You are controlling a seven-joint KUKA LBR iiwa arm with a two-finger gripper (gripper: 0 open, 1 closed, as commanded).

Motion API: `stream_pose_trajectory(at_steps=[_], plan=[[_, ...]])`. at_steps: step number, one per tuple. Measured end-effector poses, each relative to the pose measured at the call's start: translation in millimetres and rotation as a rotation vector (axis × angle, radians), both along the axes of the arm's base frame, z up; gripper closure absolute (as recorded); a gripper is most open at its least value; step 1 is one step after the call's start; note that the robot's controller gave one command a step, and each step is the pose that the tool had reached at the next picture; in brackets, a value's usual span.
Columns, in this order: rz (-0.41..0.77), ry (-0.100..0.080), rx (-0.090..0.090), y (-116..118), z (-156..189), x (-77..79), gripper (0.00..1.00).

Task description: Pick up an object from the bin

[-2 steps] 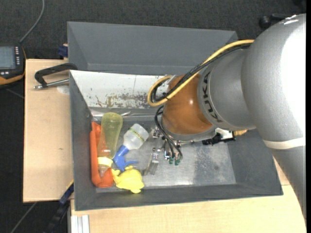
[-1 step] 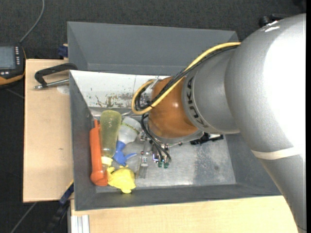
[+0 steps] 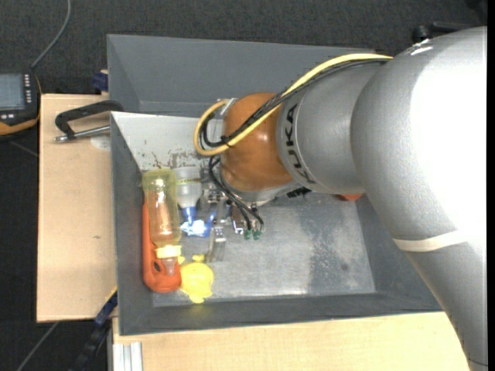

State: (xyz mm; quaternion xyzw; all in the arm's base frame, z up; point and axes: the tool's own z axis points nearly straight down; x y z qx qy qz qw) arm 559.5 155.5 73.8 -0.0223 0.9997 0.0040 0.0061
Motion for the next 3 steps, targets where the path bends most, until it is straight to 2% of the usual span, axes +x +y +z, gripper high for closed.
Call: stream_pose_trajectory(at_steps=[1,2,3], plan=[[-0.201,-0.002,-0.001,-0.2,-0.8,23.9,1.00],[-0.201,-0.002,-0.001,-0.2,-0.8,23.9,1.00],[-0.205,0.002,-0.002,-1.8,48.2,20.2,1.00]])
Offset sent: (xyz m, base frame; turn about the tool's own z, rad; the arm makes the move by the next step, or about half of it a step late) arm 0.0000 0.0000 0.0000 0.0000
